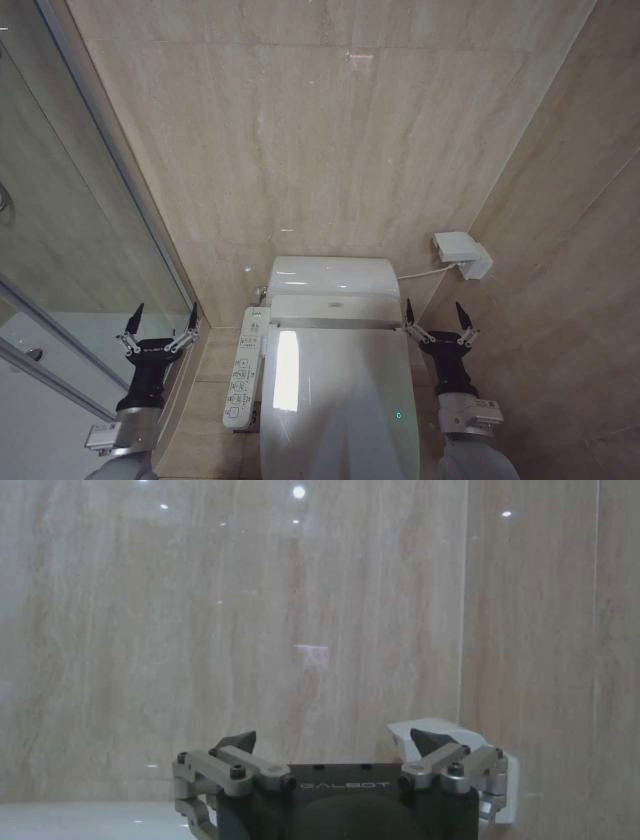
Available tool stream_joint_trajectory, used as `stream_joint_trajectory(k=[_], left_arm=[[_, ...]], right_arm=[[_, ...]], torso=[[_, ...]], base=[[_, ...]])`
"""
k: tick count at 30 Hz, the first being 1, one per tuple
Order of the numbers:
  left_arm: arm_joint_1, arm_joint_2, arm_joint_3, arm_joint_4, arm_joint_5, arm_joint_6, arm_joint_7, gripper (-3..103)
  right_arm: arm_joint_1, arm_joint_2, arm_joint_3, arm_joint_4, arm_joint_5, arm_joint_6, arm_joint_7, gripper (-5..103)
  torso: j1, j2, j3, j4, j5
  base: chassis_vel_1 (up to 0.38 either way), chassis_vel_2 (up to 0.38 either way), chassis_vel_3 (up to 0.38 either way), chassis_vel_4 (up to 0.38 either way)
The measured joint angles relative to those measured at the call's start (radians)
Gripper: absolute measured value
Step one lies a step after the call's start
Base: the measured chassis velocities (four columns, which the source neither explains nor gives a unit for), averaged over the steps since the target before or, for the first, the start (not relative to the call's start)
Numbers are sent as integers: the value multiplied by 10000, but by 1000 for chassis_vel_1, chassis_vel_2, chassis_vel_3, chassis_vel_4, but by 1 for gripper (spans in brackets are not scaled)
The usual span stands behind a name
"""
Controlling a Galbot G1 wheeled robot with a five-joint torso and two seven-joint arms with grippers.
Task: Open the toilet lid, clean the toilet bowl with a toilet brush, close the toilet lid, and flush.
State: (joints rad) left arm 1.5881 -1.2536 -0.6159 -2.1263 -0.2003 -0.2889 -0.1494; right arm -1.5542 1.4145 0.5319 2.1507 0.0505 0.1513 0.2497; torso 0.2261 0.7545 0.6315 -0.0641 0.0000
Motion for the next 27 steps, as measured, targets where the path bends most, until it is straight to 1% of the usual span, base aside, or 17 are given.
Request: stream_joint_trajectory(k=[2, 5, 9, 12, 13, 14, 16, 18, 25, 27], left_arm=[[84, -34, 80, -87, -3, -13, -152, 100], [161, -56, 63, -149, -4, 0, -226, 100], [282, -57, -47, -289, -10, 256, -261, 100], [304, -52, -156, -493, -152, 513, -3, 100], [304, -52, -156, -493, -152, 513, -3, 100], [271, -48, -173, -532, -238, 533, 155, 100], [212, -51, -183, -533, -312, 379, 343, 100], [211, -64, -160, -523, -319, 317, 384, 100], [242, -161, -64, -439, -285, 227, 343, 100], [243, -172, -64, -437, -208, 248, 249, 100]], right_arm=[[0, 0, 0, 0, 0, 0, 0, 100], [0, 0, 0, 0, 0, 0, 0, 100], [0, 0, 0, 0, 0, 0, 0, 100], [0, 0, 0, 0, 0, 0, 0, 100], [0, 0, 0, 0, 0, 0, 0, 100], [0, 0, 0, 0, 0, 0, 0, 100], [0, 0, 0, 0, 0, 0, 0, 100], [0, 0, 0, 0, 0, 0, 0, 100], [0, 0, 0, 0, 0, 0, 0, 100], [0, 0, 0, 0, 0, 0, 0, 100]], torso=[[1, 0, 0, 0, 0], [1, 0, 0, 0, 0], [1, 0, 0, 1, 0], [0, 0, 0, 1, 0], [0, 0, 0, 1, 0], [1, 0, 0, 1, 0], [1, -1, 0, 0, 0], [1, -1, 0, -1, 1], [1, -1, 0, 1, 0], [1, -1, 0, 1, -1]], base=[[0, 0, 0, 0], [0, 0, 0, 0], [0, 0, 0, 0], [0, 0, 0, 0], [0, 0, 0, 0], [0, 0, 0, 0], [0, 0, 0, 0], [0, 0, 0, 0], [0, 0, 0, 0], [0, 0, 0, 0]])
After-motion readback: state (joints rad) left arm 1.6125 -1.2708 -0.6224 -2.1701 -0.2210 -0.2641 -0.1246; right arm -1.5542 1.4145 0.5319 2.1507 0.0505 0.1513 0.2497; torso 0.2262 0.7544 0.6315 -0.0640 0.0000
